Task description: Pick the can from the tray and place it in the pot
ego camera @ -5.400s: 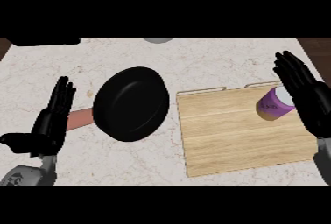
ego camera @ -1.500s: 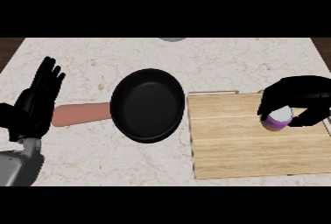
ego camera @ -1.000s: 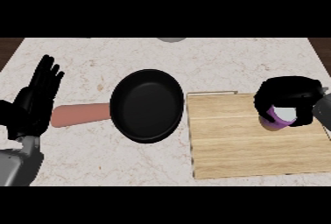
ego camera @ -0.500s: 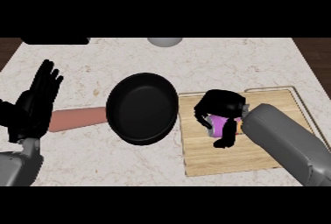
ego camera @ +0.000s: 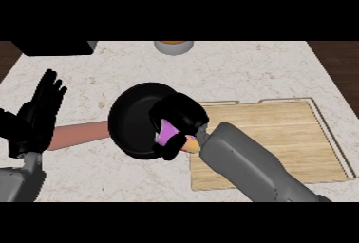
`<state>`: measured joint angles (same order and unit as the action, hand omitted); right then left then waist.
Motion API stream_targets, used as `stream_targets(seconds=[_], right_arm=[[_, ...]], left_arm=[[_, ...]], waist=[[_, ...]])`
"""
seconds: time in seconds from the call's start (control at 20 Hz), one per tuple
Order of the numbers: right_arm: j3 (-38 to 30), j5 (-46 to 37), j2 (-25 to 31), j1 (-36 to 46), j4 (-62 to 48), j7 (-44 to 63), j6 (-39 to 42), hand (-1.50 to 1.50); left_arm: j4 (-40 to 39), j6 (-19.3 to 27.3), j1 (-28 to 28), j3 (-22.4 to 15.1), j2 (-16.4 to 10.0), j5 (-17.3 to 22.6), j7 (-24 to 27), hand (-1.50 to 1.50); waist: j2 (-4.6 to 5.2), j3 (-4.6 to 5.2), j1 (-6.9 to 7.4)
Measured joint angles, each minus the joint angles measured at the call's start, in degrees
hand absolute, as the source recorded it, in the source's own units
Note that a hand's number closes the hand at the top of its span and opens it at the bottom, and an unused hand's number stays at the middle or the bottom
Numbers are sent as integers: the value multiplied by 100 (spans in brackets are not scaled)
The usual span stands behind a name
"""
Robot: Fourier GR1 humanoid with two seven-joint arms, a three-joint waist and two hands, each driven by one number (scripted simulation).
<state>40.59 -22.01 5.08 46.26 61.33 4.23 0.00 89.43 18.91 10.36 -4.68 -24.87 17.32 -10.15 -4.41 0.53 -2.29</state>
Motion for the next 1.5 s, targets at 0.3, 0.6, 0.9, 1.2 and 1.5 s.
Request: stream_targets(seconds=[0.3, 0.6, 0.9, 1.2, 1.5], right_arm=[[-259, -467, -387, 555, 515, 1791, -1439, 150], [-149, -1200, -479, 1288, 852, 3883, -2498, 150], [141, -1839, -470, 2187, 1080, 5695, -2705, 150], [410, -2204, -432, 2559, 1037, 6341, -2708, 150], [562, -2726, -428, 2590, 623, 6564, -2798, 150]], left_arm=[[-42, 12, -23, -4, 13, -7, -21, 0], [-32, -45, 54, -7, 2, -4, 1, 0], [-32, -68, 161, -81, 63, -57, 45, 0], [14, -77, 247, -178, 199, -102, 113, 0], [16, -89, 306, -118, 183, -115, 93, 0]], waist=[[-48, -6, 4], [43, -6, 128], [176, -16, 284], [304, -28, 411], [355, -34, 391]])
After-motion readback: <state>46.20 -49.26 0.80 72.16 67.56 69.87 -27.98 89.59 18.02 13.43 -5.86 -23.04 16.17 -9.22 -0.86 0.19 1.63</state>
